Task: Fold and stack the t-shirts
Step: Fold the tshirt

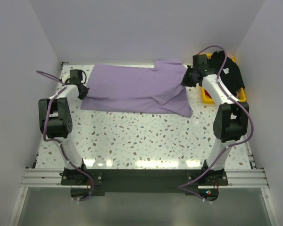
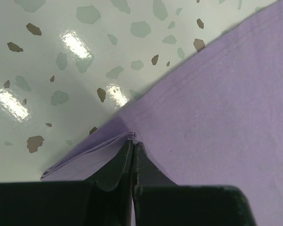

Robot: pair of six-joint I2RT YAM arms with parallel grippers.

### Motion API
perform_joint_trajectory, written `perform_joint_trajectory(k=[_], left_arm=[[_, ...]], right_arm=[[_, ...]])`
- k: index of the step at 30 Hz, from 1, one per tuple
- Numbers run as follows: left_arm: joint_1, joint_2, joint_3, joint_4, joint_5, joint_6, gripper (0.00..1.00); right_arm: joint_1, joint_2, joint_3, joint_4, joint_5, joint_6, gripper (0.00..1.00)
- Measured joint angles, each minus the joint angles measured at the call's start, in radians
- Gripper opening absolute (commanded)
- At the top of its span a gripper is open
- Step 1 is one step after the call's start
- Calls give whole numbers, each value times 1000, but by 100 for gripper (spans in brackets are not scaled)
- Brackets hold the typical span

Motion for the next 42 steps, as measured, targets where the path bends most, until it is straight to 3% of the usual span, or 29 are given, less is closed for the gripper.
perform_joint_trajectory(k=[42], left_arm=[[0, 2, 40, 6, 18, 24, 1]], right_arm=[[-40, 36, -29, 1, 0, -13, 0]])
